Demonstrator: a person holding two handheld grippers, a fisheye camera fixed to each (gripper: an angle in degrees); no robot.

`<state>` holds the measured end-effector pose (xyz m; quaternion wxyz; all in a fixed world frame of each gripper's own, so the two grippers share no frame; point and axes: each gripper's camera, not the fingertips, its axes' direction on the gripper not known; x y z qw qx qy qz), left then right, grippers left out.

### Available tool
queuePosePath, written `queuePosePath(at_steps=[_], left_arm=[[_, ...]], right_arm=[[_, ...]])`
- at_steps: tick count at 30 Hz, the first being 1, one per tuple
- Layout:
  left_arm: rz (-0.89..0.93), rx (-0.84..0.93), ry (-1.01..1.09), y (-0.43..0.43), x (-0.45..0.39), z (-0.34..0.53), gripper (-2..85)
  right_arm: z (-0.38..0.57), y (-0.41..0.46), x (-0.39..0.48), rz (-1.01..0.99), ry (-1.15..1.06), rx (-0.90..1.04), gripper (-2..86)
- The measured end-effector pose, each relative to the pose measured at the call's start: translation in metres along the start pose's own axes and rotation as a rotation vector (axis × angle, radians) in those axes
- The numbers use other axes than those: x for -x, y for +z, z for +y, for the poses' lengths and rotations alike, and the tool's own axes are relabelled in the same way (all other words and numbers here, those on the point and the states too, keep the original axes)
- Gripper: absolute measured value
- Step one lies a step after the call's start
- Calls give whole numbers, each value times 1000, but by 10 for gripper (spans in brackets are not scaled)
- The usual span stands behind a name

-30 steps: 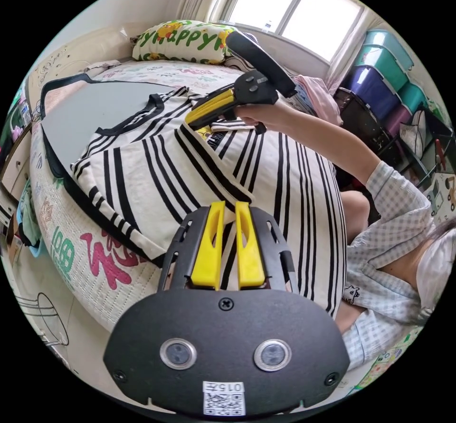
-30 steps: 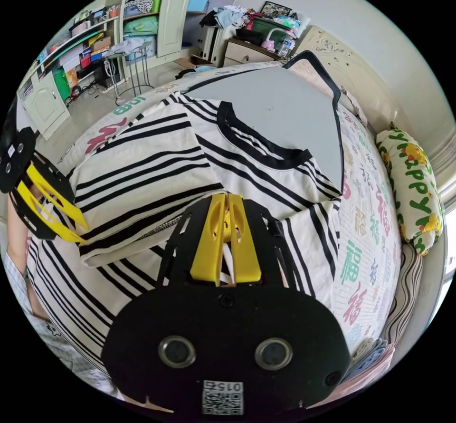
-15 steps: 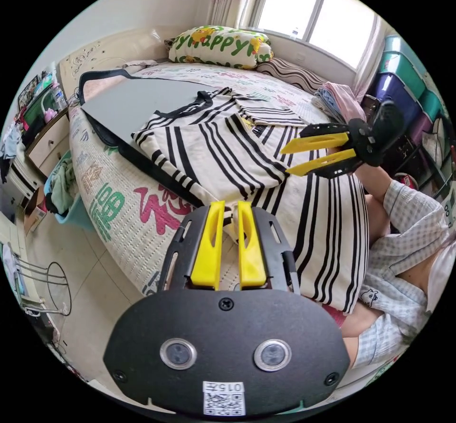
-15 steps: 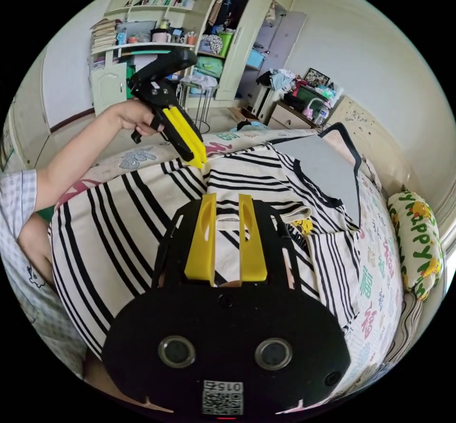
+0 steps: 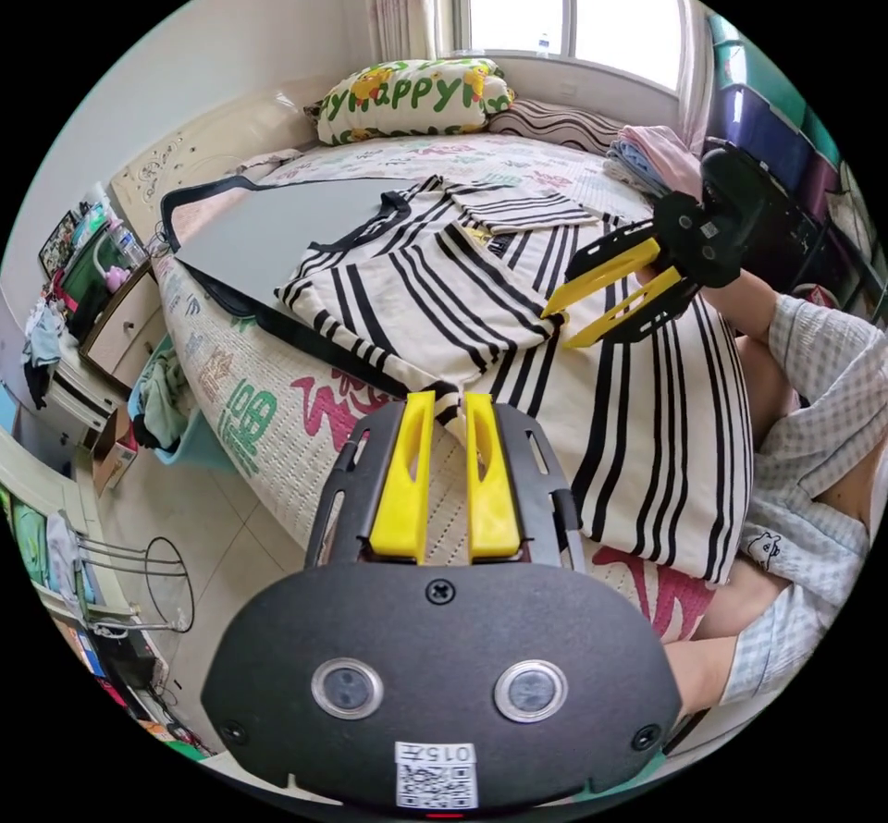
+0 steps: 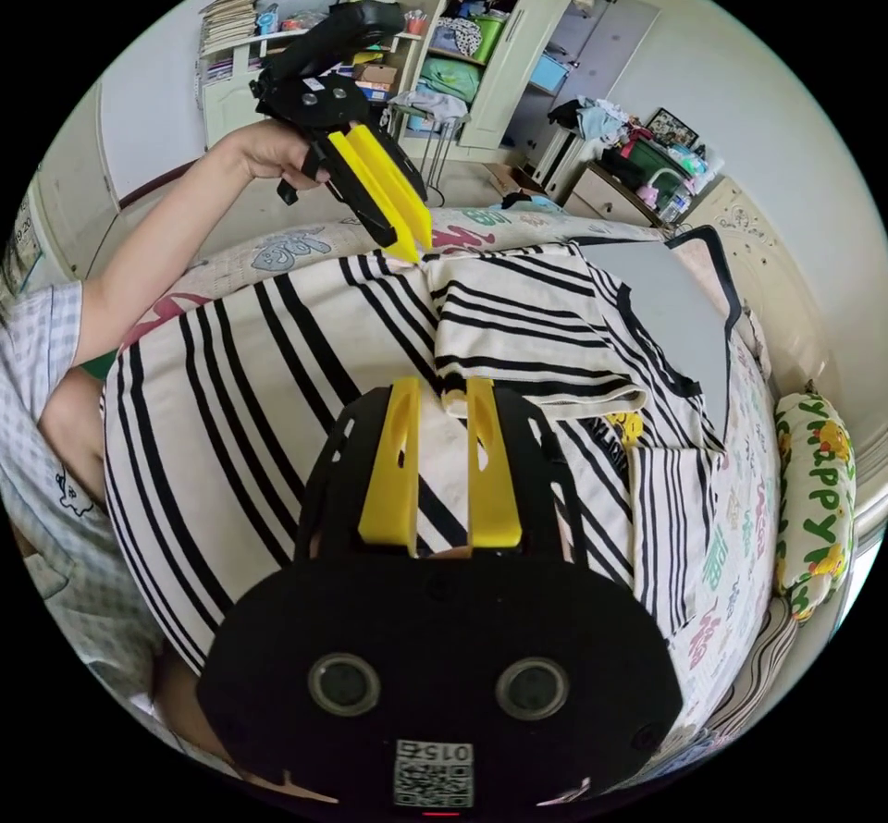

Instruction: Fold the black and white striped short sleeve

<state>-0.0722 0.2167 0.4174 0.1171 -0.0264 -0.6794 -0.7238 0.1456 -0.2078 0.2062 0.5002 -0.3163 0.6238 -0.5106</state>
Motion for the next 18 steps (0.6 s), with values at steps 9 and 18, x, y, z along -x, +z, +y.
queuePosePath(at_steps=[9, 18], left_arm=[[-7, 37, 40, 9, 1, 5, 17], [-33, 95, 86, 13, 4, 12, 6]], right_arm=[[9, -5, -24, 11, 105, -16, 11], [15, 1, -31, -54, 55, 57, -4]])
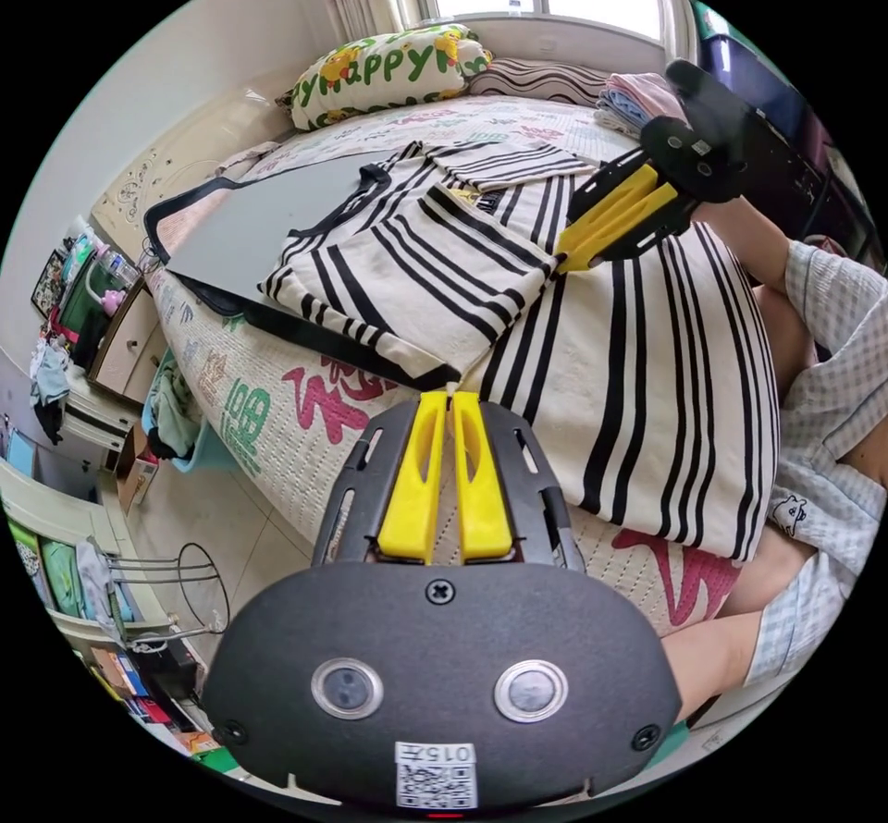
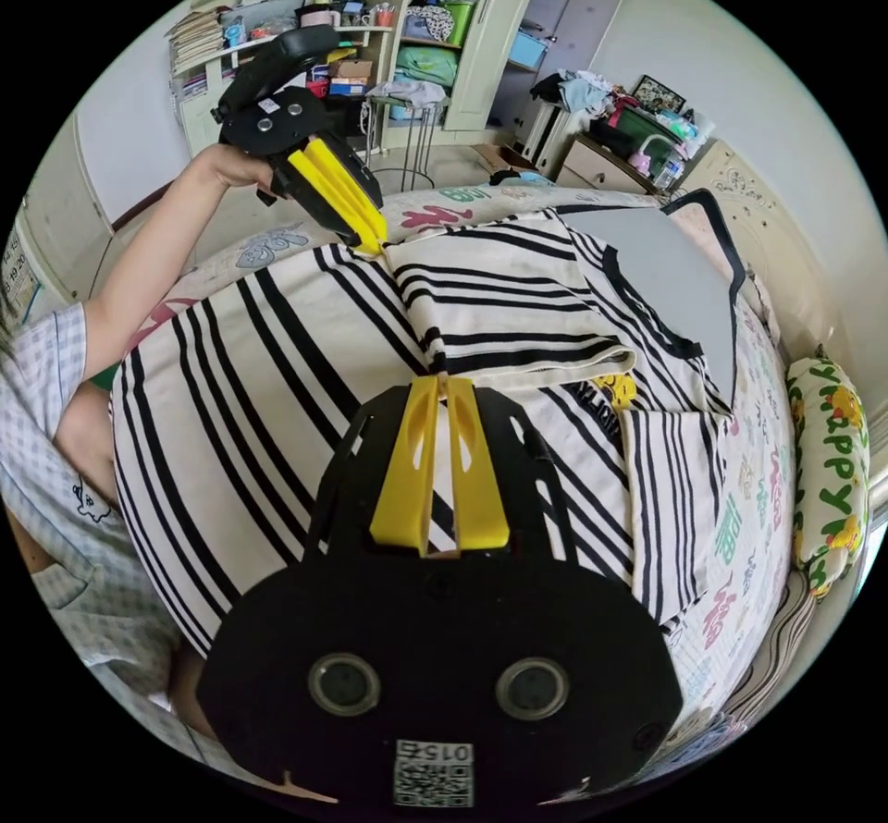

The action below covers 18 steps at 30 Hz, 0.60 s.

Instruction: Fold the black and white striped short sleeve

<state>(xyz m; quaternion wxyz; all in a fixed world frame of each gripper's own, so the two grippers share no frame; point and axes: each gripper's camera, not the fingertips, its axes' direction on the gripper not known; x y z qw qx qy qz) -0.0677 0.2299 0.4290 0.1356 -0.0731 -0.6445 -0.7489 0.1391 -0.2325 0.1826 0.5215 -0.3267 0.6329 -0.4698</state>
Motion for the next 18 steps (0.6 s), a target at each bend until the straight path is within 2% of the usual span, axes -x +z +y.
queuePosePath(at_steps=[7, 10, 13, 15, 18], left_arm=[[33, -19, -26, -2, 21, 13, 8], [33, -70, -32, -14, 29, 23, 11], [72, -165, -68, -29, 49, 32, 19], [139, -191, -109, -31, 71, 31, 32], [238, -221, -149, -28, 100, 26, 39]], right_arm=[[8, -4, -6, -44, -29, 60, -9], [25, -19, -31, -76, 55, 1, -9], [47, -40, -69, 4, 190, -98, -6], [64, -52, -108, 97, 302, -167, -2], [74, -49, -161, 129, 408, -180, 16]])
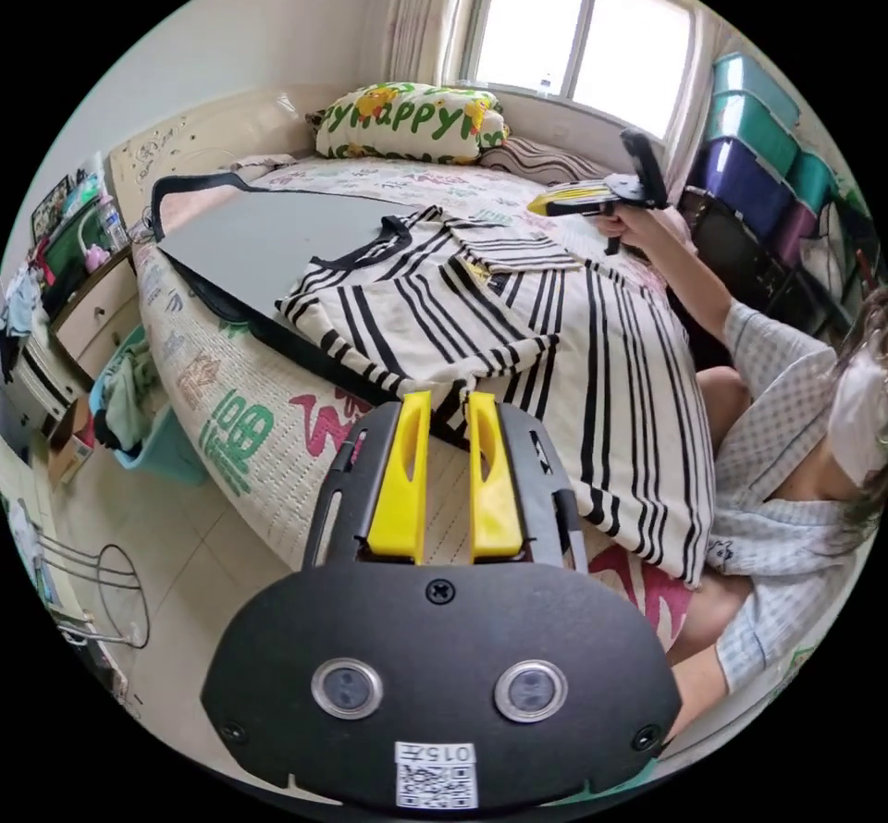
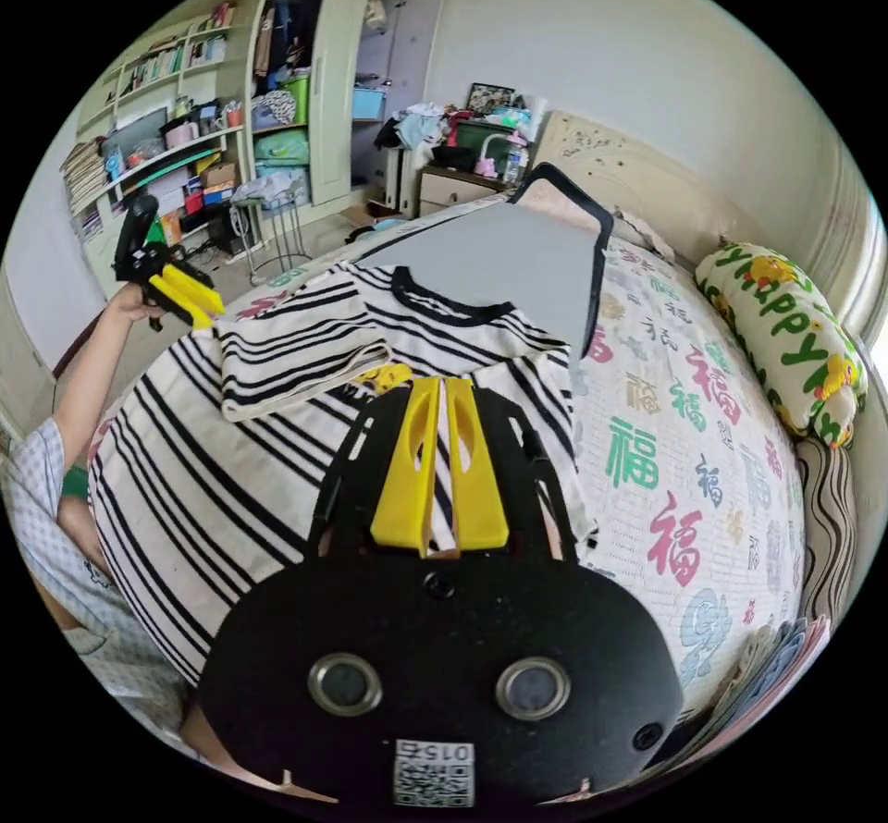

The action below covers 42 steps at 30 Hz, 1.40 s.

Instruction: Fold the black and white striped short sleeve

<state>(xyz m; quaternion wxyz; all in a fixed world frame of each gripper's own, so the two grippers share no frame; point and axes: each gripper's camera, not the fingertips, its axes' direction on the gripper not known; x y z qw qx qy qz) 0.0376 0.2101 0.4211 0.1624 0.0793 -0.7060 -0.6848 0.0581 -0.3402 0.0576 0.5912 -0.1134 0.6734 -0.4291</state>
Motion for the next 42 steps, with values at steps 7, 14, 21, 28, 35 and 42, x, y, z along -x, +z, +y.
queuePosePath(at_steps=[7, 14, 21, 28, 35, 42], left_arm=[[210, -272, -25, -30, 65, -27, 18], [-233, -150, -437, 45, 157, -95, 66], [-174, -3, -545, 101, 204, -120, 82], [-233, -12, -500, 107, 195, -116, 11], [-274, -158, -332, 58, 117, -110, -1], [-182, -331, -20, -46, -92, -23, -3]], right_arm=[[-21, 73, -70, -9, 212, 17, 71], [-39, 111, -70, 331, 184, -46, 86], [-58, 159, -86, 173, 128, 207, 103], [-41, 165, -89, 176, 141, 214, 11], [2, 82, -78, 154, 116, 19, -4], [163, -95, -55, -69, 105, -246, -5]])
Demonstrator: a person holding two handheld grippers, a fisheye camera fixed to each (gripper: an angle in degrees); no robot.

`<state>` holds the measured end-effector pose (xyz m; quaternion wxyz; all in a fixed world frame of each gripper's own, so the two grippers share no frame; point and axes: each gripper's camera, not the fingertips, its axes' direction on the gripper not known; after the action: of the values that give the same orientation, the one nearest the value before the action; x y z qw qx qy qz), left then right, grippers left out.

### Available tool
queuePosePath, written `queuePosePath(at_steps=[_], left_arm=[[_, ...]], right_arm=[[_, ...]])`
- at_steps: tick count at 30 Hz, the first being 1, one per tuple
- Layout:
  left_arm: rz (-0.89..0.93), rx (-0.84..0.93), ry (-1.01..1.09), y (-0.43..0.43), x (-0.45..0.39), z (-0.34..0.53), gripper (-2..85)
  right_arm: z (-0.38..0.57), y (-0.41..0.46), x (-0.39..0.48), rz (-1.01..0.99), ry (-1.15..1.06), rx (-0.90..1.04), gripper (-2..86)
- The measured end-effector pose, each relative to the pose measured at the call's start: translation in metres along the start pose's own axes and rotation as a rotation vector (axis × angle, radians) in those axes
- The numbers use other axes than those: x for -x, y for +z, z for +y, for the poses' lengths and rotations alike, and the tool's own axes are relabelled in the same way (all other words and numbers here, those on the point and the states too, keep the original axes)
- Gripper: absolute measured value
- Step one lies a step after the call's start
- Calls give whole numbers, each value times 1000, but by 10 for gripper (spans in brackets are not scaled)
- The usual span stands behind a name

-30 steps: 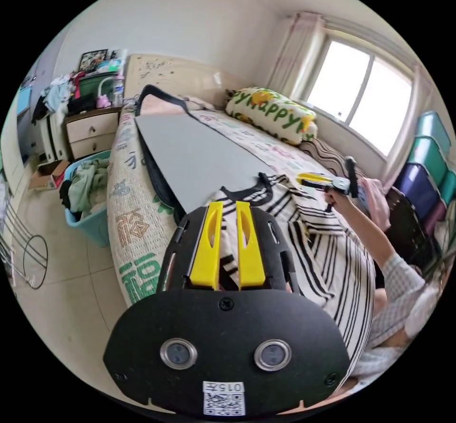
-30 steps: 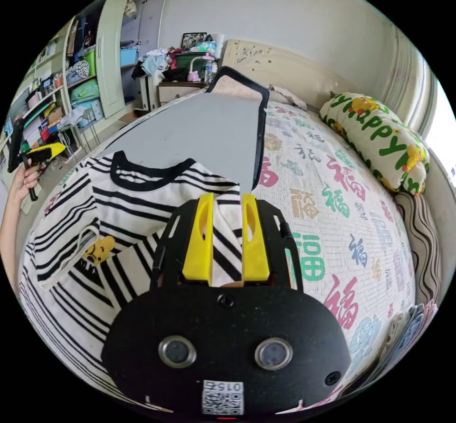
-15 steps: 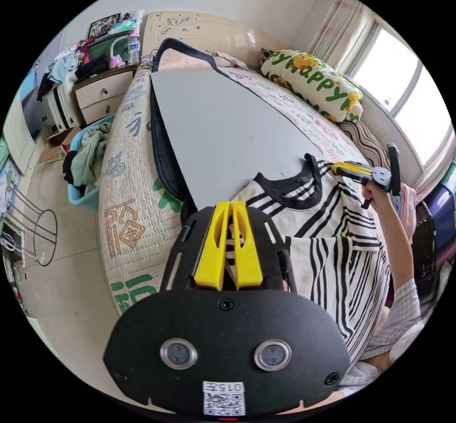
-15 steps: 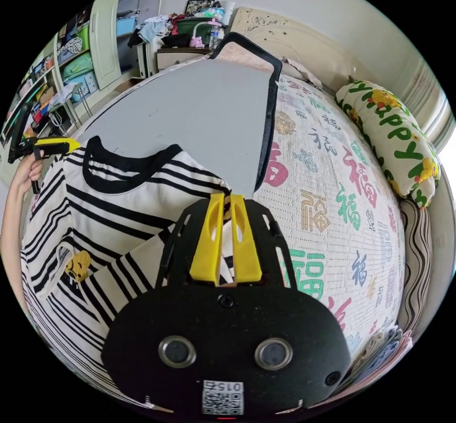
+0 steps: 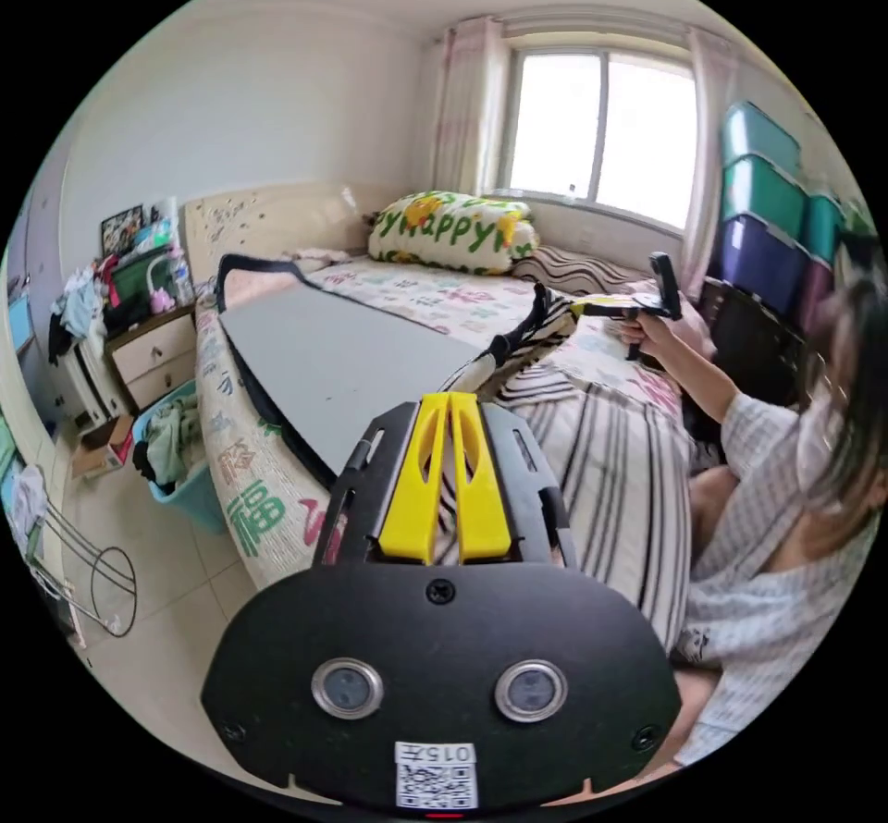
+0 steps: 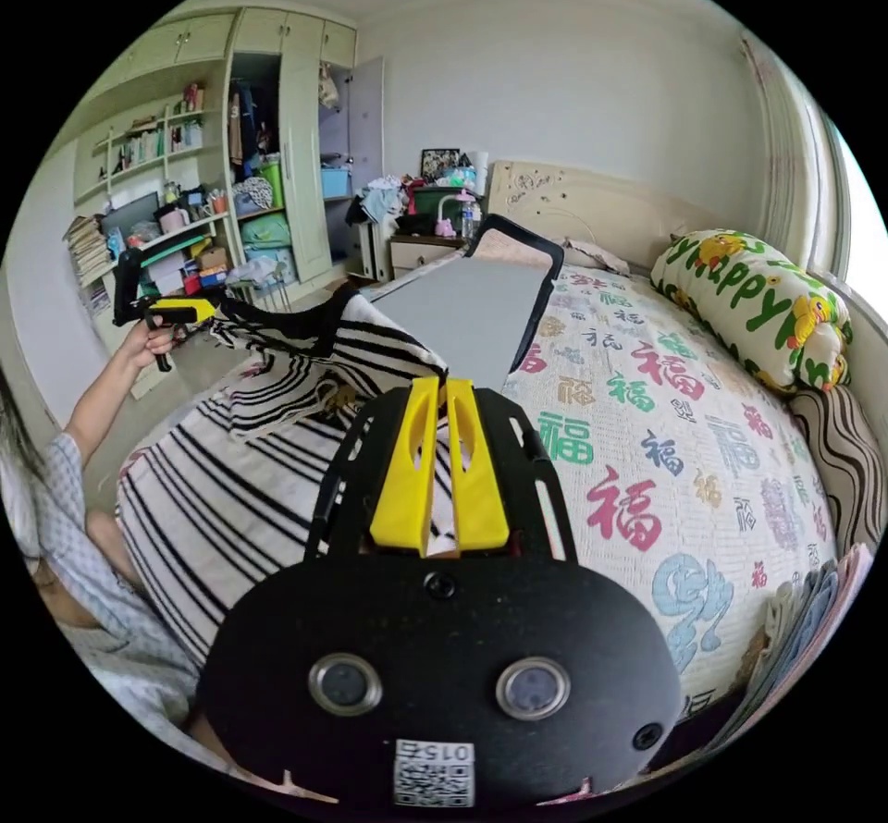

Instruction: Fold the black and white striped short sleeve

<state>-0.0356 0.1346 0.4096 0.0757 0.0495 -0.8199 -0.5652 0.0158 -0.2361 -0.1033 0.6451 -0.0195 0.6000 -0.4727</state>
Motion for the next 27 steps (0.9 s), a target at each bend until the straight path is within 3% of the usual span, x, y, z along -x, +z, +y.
queuePosePath(at_steps=[4, 6, 10, 13, 17, 24, 27], left_arm=[[179, 26, 161, -45, -112, 65, -2], [258, 190, 270, -31, -174, 111, -3], [235, 370, 321, 1, -228, 154, -3], [224, 337, 275, -5, -241, 157, -4], [305, 210, 257, -46, -261, 155, -3], [6, 239, 137, -31, -286, 168, 45], [-39, 303, 208, -3, -323, 163, 72]], right_arm=[[104, -88, 18, -131, 18, -34, -5], [171, -115, 33, -170, 34, -8, -6], [236, -115, 52, -187, 43, 128, -6], [256, -116, 64, -108, 27, 155, -7], [267, -152, 68, -122, 44, 54, -6], [296, -145, 70, -77, 84, 126, 13], [298, -155, 87, -14, 62, 77, 41]])
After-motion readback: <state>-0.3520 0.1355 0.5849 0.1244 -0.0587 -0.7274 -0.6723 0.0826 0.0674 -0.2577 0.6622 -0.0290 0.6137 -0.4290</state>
